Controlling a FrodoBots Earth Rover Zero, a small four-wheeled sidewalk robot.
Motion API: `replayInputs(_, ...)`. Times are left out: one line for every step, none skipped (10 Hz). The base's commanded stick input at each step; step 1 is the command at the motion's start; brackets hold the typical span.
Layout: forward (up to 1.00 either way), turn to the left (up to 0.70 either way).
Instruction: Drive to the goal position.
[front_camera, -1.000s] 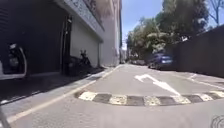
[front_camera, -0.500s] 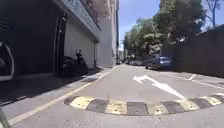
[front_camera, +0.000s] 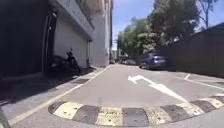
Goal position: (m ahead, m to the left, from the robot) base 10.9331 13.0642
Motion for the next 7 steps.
replayInputs(0.45, 0.0)
replayInputs(0.45, 0.0)
replayInputs(0.45, 0.0)
replayInputs(0.45, 0.0)
replayInputs(0.45, 0.0)
replayInputs(0.45, 0.0)
replayInputs(0.45, 0.0)
